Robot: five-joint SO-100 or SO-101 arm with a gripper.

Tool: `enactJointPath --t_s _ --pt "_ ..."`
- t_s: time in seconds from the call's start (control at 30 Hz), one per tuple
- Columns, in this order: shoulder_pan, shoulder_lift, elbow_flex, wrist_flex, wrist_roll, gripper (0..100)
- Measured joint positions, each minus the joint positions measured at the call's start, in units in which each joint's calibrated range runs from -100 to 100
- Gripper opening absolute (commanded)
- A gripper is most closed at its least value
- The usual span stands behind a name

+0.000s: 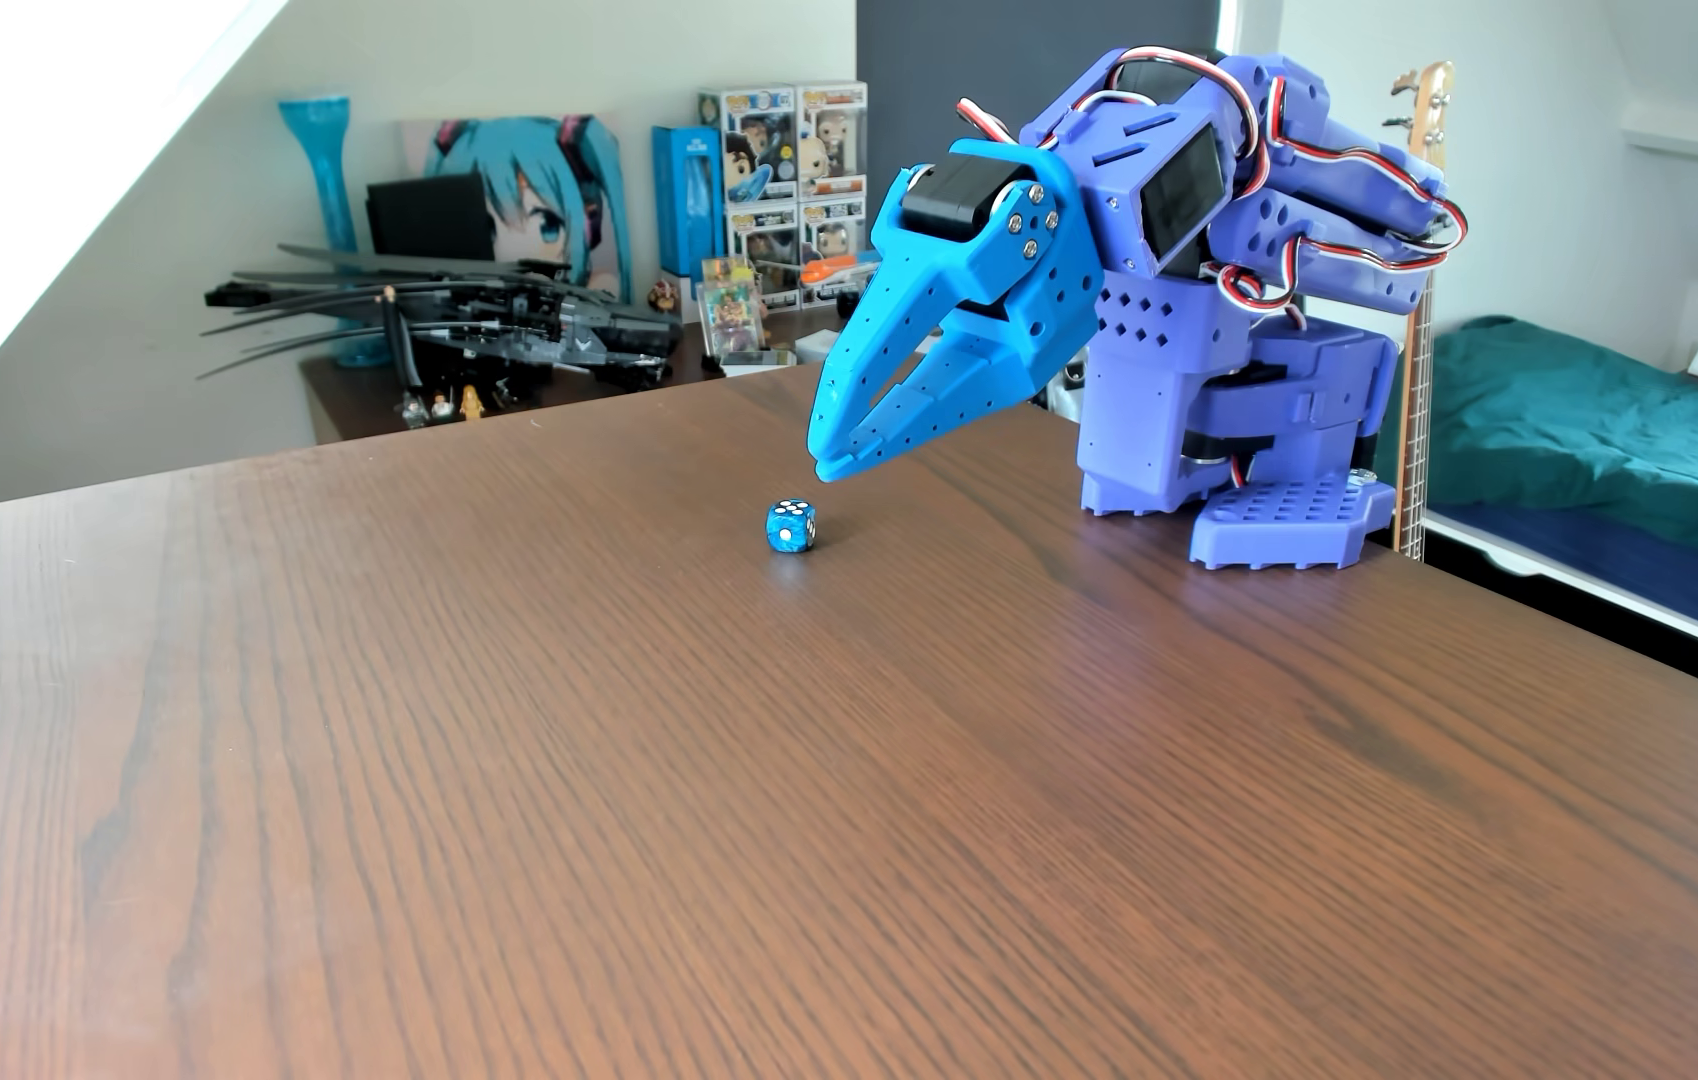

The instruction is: Grab the blue dice

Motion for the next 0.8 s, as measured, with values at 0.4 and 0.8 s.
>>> enactJointPath --t_s 0.4,0.8 --pt "8.05 33.19 -29.88 10.78 10.41 2" --pt "24.95 58.19 -34.99 19.73 21.75 2"
